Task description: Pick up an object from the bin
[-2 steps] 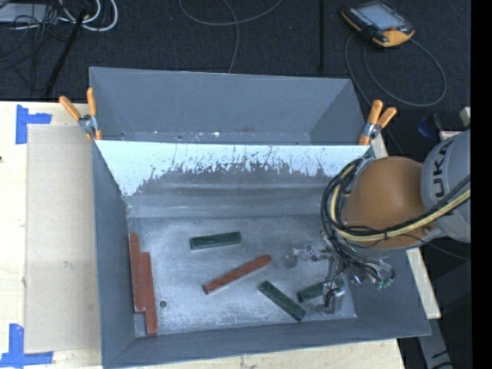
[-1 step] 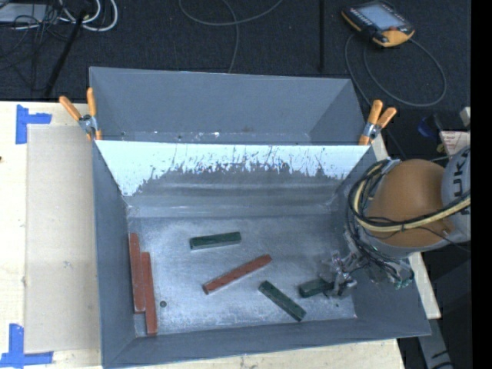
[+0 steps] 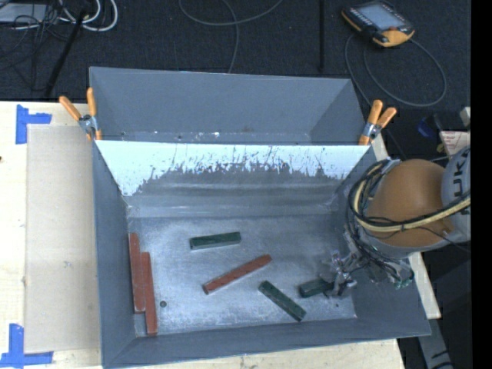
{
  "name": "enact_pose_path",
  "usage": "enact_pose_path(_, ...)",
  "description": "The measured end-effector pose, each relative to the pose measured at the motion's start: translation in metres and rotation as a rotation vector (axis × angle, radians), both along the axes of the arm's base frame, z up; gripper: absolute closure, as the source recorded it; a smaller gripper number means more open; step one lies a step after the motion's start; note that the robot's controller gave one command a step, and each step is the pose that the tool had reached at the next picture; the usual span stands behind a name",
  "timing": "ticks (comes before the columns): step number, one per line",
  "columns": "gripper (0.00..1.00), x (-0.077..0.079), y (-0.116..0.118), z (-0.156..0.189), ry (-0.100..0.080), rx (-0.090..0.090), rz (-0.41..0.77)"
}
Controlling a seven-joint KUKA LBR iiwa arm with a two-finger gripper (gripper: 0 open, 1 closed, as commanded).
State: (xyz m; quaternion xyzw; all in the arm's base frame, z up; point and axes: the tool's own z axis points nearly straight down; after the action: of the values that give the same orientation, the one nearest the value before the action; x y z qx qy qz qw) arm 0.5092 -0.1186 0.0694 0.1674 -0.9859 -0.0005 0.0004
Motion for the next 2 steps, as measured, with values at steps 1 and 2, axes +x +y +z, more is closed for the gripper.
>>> enact_pose_path(1,1.00,0.0000,0.0001,0.0007,0.000,0.000,0.000)
enact_pose_path(2,1.00,-0.0012,0.0007,0.0057,0.004,0.001,0.000)
